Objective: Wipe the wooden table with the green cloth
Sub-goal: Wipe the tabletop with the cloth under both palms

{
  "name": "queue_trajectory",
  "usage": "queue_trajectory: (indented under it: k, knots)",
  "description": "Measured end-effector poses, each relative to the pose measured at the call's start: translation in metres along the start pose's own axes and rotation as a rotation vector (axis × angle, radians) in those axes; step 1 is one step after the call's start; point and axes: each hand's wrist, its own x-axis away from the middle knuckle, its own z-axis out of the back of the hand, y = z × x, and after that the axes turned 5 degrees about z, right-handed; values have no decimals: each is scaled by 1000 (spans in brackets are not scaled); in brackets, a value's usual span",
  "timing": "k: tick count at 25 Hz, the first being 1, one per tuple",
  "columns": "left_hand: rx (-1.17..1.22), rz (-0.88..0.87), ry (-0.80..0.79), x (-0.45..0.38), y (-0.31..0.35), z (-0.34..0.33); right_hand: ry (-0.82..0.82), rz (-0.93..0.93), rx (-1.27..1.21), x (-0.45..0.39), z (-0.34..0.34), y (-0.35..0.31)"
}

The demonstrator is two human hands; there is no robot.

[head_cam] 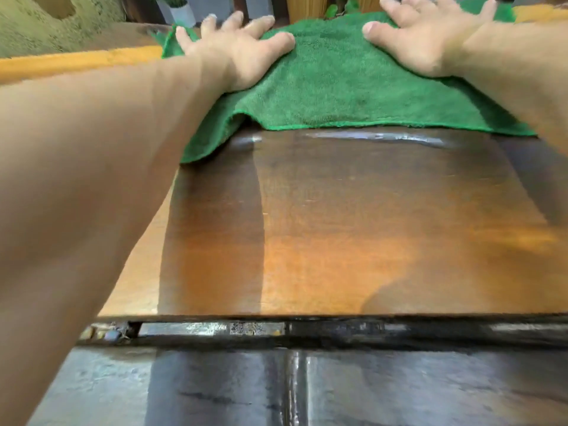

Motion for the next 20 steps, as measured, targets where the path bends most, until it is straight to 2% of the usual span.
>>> queue_trajectory:
  k: [3, 6, 8, 10, 15, 20]
  knots:
    - [31, -102, 19, -17, 0, 6, 29, 95, -166, -18, 2, -1]
    - [216, 61, 195, -13, 3, 7, 42, 49, -105, -19, 6, 2]
    - [88, 53, 376, 4, 11, 8, 14, -13, -36, -10, 4, 2]
    - [42, -28, 456, 18, 14, 10, -14, -35, -37, 6, 6, -5]
    - [135, -111, 317, 52, 10, 2, -65, -18, -40, 50, 5, -4]
    - [-11, -128, 43, 107, 0, 0, -65, 16, -35, 113, 5, -3]
